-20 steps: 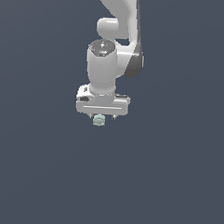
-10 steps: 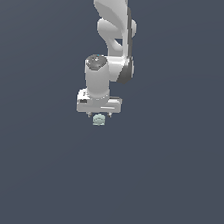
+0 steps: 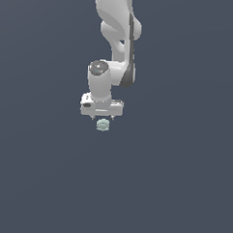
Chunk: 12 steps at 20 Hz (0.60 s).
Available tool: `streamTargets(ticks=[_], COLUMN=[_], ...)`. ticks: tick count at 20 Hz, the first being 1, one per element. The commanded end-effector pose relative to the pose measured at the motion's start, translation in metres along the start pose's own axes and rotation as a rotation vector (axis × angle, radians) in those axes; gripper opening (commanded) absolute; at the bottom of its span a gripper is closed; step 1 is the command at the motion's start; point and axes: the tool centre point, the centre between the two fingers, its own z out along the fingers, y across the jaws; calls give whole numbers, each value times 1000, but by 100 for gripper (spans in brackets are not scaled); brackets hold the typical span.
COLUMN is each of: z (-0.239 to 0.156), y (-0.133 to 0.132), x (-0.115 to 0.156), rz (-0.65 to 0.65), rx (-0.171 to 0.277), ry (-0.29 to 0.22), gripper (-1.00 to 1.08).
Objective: Pick up the object and move it to a goal position.
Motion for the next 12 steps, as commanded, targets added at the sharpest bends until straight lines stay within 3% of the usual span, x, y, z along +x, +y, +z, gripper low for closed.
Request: streamTargets(ticks=[1,12], z=[2,30], y=[0,0], x=[-2,-3], rz=[-1,0], rx=[0,0], ry=[-1,-1], gripper=[100,100])
